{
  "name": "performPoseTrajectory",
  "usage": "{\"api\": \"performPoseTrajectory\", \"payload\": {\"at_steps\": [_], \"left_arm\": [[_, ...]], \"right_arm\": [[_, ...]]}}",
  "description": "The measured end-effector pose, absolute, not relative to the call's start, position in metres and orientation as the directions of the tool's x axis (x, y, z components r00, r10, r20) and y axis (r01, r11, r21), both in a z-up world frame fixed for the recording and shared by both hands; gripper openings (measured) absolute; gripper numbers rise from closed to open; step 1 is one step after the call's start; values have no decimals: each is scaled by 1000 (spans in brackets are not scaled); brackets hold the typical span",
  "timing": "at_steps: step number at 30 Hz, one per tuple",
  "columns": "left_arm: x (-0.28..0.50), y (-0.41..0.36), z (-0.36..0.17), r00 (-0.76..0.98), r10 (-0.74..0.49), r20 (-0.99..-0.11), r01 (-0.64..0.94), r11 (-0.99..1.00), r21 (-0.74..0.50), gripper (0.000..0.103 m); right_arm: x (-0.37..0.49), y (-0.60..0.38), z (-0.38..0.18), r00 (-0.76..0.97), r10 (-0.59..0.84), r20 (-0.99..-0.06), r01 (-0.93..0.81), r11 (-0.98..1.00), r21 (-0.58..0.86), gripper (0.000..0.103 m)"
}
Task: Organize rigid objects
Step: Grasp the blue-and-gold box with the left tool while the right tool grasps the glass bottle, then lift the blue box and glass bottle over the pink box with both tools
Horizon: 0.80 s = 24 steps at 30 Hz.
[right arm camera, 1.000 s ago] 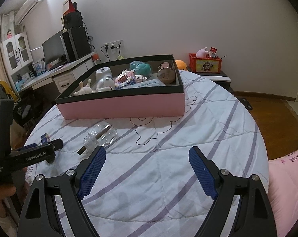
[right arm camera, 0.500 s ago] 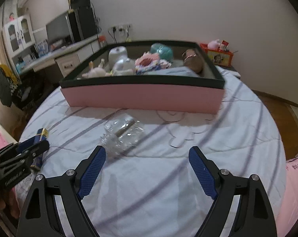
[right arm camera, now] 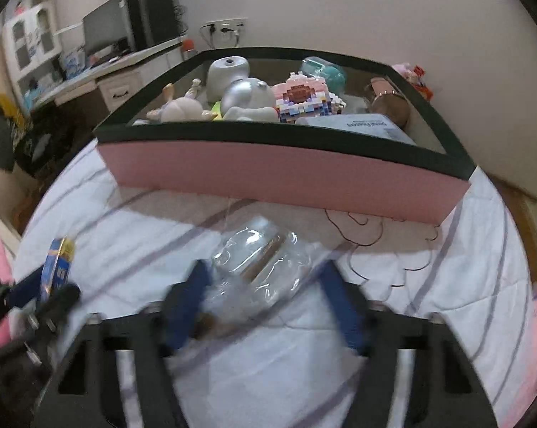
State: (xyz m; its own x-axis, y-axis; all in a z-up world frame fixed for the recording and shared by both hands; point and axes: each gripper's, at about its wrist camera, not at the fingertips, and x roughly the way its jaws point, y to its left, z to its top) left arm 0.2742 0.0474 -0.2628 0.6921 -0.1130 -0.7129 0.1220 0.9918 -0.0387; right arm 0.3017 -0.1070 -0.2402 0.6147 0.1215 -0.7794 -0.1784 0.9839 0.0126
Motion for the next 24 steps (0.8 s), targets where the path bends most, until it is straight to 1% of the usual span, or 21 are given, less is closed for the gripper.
{"api": "performPoseTrajectory", "payload": {"at_steps": [3, 6, 11, 15, 17, 19, 24], "left_arm": [[271, 40, -262, 690, -134, -712, 153, 988, -39, 20], [268, 26, -261, 674, -191, -714, 214, 975, -59, 20], [263, -7, -260, 649, -245, -720, 290, 955, -65, 21], [260, -25, -262, 665, -198, -721, 290, 957, 4, 20], [261, -24, -262, 663, -204, -720, 279, 960, -16, 21], [261, -20, -262, 662, -217, -717, 270, 962, -42, 20], [259, -19, -261, 664, -209, -718, 261, 965, -39, 20]], "right_arm": [[292, -118, -239, 612, 133, -780, -197, 980, 12, 48], [274, -133, -238, 614, 145, -776, -210, 978, 16, 48], [248, -161, -237, 629, 157, -762, -195, 980, 40, 48], [232, -179, -240, 641, 149, -753, -168, 984, 52, 48], [233, -182, -241, 650, 161, -743, -162, 984, 71, 48], [236, -180, -241, 656, 152, -739, -161, 985, 60, 48], [241, -173, -243, 665, 124, -737, -153, 988, 28, 49]]}}
